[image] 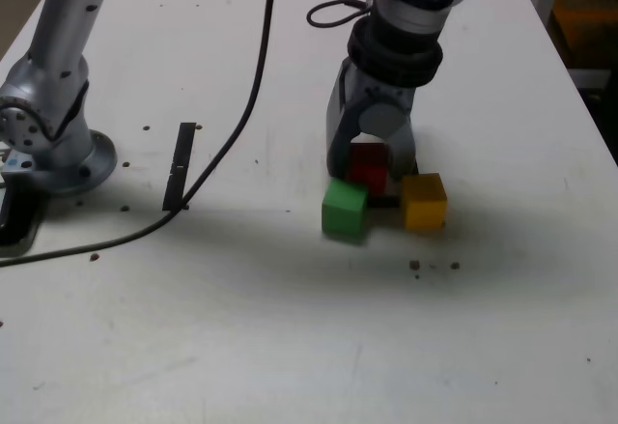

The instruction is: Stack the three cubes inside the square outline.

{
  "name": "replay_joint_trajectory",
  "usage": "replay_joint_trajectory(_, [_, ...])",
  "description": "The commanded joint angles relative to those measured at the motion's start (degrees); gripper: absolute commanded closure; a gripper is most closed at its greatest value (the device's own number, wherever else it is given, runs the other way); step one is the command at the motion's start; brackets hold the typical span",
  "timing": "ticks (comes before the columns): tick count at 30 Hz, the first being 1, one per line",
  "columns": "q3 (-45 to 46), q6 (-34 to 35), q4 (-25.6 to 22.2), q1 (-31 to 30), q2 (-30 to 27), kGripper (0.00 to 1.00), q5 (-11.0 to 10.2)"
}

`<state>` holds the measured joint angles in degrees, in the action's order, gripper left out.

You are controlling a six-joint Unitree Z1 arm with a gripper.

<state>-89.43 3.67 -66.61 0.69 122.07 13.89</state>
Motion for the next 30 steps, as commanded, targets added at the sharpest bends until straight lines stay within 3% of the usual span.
replay_joint_trajectory(1, [0.2, 0.1, 0.1, -0.3, 0.1, 0.74, 0.5])
replay_joint_trajectory(9, [0.2, 0.3, 1.2, -1.4, 0.0, 0.73, 1.5])
replay_joint_trajectory(30, [2.1, -0.1, 4.3, 0.1, 0.0, 0.71, -2.0])
